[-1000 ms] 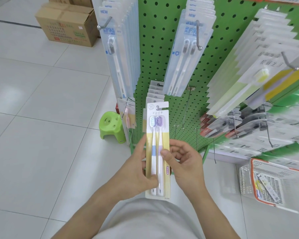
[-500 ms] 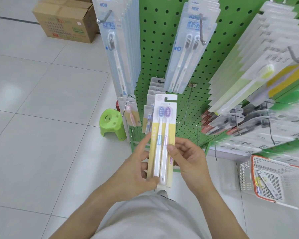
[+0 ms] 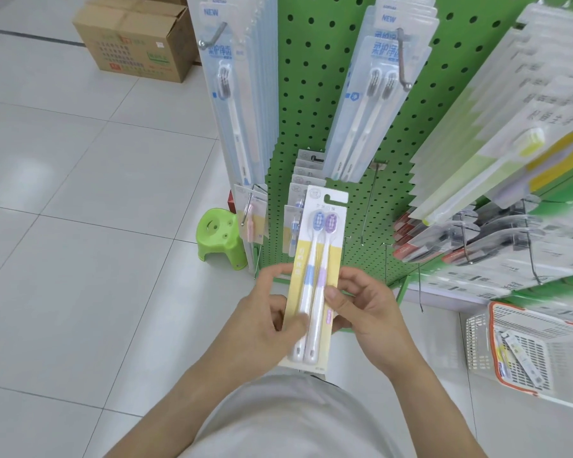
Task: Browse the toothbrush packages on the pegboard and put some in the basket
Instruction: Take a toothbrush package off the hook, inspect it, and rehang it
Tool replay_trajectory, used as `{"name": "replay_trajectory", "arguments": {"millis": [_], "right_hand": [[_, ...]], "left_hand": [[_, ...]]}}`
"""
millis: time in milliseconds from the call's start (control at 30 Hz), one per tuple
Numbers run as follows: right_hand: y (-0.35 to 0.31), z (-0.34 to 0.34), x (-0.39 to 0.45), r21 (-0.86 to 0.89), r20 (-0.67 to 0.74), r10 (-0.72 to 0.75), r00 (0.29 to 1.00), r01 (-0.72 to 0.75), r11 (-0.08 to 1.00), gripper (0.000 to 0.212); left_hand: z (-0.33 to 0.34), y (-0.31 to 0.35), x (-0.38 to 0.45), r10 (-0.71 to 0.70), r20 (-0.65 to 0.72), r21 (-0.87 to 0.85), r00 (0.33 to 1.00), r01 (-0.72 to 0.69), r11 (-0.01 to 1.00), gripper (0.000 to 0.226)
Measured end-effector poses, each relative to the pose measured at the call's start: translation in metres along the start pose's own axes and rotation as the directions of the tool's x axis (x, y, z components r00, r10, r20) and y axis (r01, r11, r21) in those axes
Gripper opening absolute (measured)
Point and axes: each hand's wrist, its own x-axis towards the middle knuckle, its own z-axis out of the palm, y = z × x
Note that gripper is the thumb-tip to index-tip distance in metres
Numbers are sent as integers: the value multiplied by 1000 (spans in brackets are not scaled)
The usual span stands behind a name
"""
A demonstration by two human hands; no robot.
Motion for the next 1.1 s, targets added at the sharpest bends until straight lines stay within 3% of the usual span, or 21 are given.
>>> {"name": "replay_trajectory", "arguments": {"millis": [100,200,333,433,500,567,633,733,800,933,1100], "right_hand": [[1,1,-1,-9,69,22,997,-21,1000,35],[2,4,-1,-12,95,27,995,-26,1000,35],[4,5,-1,-63,75,-33,997,38,997,31],[3,12,-4,-174,39,-115,993,120,977,31],[-1,19,-7,-246,23,-164,986,164,955,35],[-7,21,-10,-288,28,-230,973,229,930,43],[-12,22,-13,-391,60,-302,952,300,870,46],[-13,23,-11,-515,91,-350,932,345,785,42],[-12,21,-8,-492,67,-347,935,334,804,28],[-13,18,0,-370,-88,-302,949,251,895,12],[-26,16,16,-261,-171,-285,943,236,936,35]], "left_hand": [[-5,2,6,20,-139,9,990,-19,1000,37],[-9,1,8,29,-181,3,983,-29,1000,39],[-8,1,7,56,-180,145,982,-30,989,37],[-4,4,5,204,-226,323,952,-125,938,48],[2,9,0,297,-215,328,930,-217,919,66],[8,19,-3,274,-159,204,948,-240,949,74],[11,27,-3,225,-149,47,963,-220,974,59],[7,25,2,171,-310,-12,935,-184,983,24],[4,19,3,74,-330,-131,941,-124,984,25],[0,18,1,-48,-163,-391,985,-20,920,26],[1,15,1,-55,-12,-430,998,45,902,29]]}}
